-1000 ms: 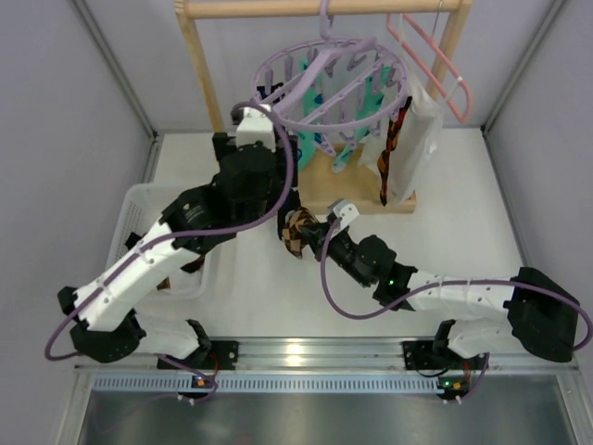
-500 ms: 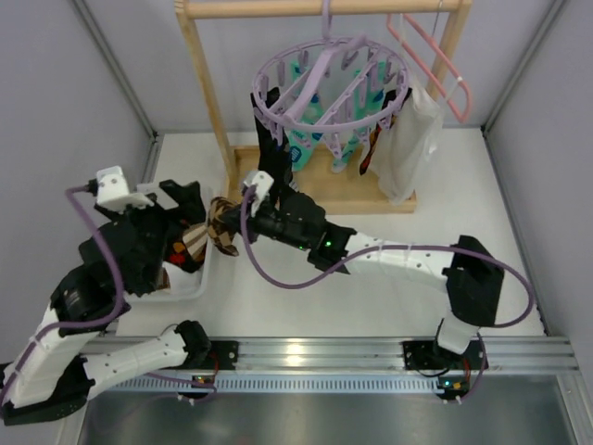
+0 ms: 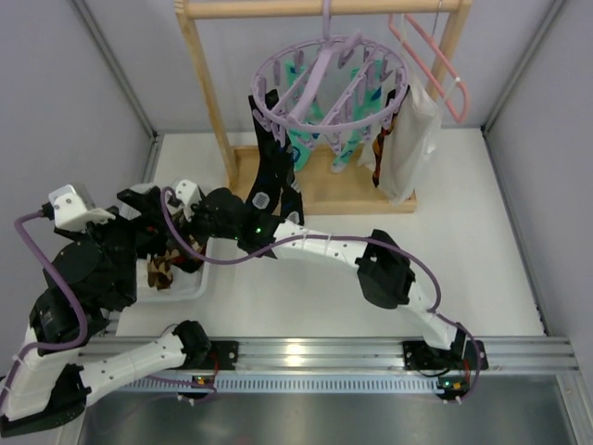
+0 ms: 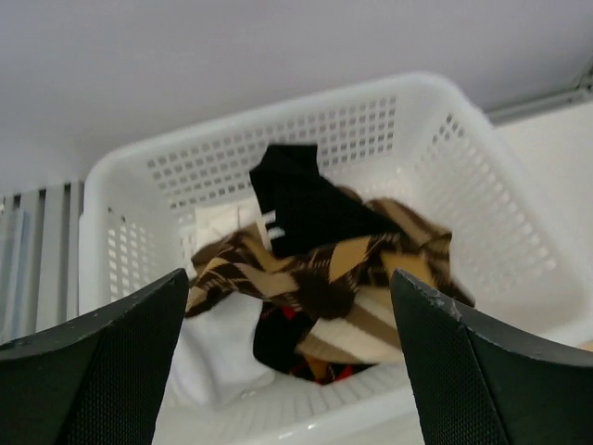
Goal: Remove the socks clipped to the hanger
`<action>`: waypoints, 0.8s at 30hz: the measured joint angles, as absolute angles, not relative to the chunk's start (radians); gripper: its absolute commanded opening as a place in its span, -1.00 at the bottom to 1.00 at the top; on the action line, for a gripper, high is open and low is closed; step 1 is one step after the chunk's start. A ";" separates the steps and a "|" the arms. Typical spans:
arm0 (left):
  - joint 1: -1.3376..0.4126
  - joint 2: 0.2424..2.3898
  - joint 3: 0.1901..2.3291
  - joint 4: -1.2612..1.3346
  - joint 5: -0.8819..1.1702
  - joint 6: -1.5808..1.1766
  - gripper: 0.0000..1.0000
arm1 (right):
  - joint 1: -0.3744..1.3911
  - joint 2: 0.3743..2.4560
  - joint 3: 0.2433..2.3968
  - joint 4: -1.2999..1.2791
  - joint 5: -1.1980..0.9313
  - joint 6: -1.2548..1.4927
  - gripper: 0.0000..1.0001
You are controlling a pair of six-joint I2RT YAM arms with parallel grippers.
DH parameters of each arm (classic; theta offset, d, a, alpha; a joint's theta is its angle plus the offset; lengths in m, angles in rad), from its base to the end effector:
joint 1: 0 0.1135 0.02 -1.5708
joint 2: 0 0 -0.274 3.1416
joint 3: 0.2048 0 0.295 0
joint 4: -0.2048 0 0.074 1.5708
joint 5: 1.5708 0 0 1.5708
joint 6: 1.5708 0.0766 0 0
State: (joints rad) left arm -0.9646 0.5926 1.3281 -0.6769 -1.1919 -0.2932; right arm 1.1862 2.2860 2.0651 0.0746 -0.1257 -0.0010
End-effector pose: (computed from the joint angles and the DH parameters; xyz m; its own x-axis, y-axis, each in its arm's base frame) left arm 0.0977 -0.0160 0.5108 0.0968 -0.3273 -0.9400 -0.2052 0.9175 -0.3406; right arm 0.2324 0.5997 0.2937 -0.0537 -0.1354 -0.9893 -0.9662 0.2571 0.0173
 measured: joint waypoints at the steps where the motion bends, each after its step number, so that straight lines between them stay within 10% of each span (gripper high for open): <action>1: -0.964 0.584 1.321 -0.678 -1.199 -0.291 0.97 | 1.184 2.288 2.064 0.049 -0.126 -0.001 0.75; 15: -0.964 0.574 1.189 -0.673 -1.111 -0.286 0.97 | 1.087 1.699 1.235 0.173 0.084 0.099 0.99; 24: -0.964 0.669 1.109 -0.673 -1.003 -0.290 0.97 | 0.970 1.642 1.153 0.196 0.425 0.266 0.99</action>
